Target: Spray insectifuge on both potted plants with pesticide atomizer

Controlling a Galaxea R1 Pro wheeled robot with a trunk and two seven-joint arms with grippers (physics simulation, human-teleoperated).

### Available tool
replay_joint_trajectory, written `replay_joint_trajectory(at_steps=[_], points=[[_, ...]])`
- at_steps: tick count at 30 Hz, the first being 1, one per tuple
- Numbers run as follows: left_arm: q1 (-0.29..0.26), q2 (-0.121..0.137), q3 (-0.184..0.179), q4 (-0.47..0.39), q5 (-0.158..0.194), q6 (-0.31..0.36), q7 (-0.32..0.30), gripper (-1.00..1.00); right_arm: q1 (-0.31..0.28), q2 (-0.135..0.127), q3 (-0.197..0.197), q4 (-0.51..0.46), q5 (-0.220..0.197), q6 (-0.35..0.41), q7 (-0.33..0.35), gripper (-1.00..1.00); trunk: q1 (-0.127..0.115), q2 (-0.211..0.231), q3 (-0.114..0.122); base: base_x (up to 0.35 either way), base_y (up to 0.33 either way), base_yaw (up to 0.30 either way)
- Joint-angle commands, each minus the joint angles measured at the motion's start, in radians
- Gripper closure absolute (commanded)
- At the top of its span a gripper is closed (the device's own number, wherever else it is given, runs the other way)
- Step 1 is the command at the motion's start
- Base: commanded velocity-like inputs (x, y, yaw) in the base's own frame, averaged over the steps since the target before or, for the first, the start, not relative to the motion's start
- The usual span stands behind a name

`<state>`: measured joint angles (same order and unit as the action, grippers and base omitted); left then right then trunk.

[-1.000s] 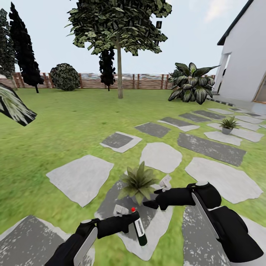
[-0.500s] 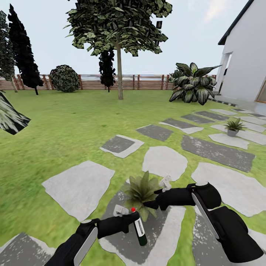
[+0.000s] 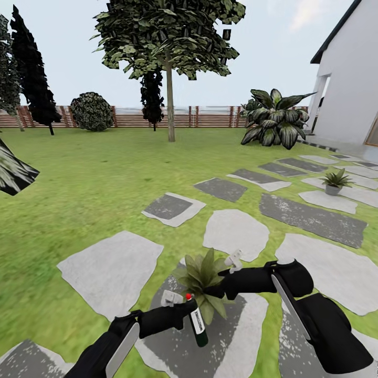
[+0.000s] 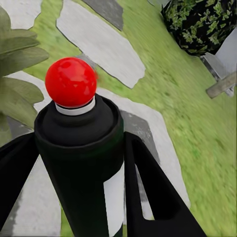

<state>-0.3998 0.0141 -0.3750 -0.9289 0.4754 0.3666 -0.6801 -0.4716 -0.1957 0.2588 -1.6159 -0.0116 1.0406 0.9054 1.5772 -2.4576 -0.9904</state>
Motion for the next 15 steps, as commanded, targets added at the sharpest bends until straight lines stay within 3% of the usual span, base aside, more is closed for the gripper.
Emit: replay_joint_trajectory(at_steps=[1, 2, 3, 15], points=[[-0.001, 0.0, -0.003, -0.001, 0.012, 0.009, 0.008, 1.0, -0.001, 0.001, 0.002, -0.001, -0.001, 0.007, 0.001, -1.0, 0.0, 0.0, -0.001, 0.002, 0.0, 0.0], [-0.001, -0.001, -0.004, -0.001, 0.013, 0.01, 0.012, 1.0, -0.001, 0.002, 0.002, 0.0, -0.001, 0.007, 0.001, -1.0, 0.0, 0.0, -0.001, 0.001, 0.0, 0.0], [-0.001, -0.001, -0.004, -0.001, 0.014, 0.011, 0.013, 1.0, -0.001, 0.003, 0.002, 0.0, -0.001, 0.007, 0.001, 1.0, 0.0, 0.0, -0.001, 0.001, 0.0, 0.0], [-0.001, -0.007, -0.007, -0.002, 0.024, 0.018, 0.008, 1.0, -0.002, 0.003, 0.004, -0.001, 0.0, 0.007, 0.001, 1.0, 0.0, 0.0, -0.001, 0.0, 0.0, 0.0]])
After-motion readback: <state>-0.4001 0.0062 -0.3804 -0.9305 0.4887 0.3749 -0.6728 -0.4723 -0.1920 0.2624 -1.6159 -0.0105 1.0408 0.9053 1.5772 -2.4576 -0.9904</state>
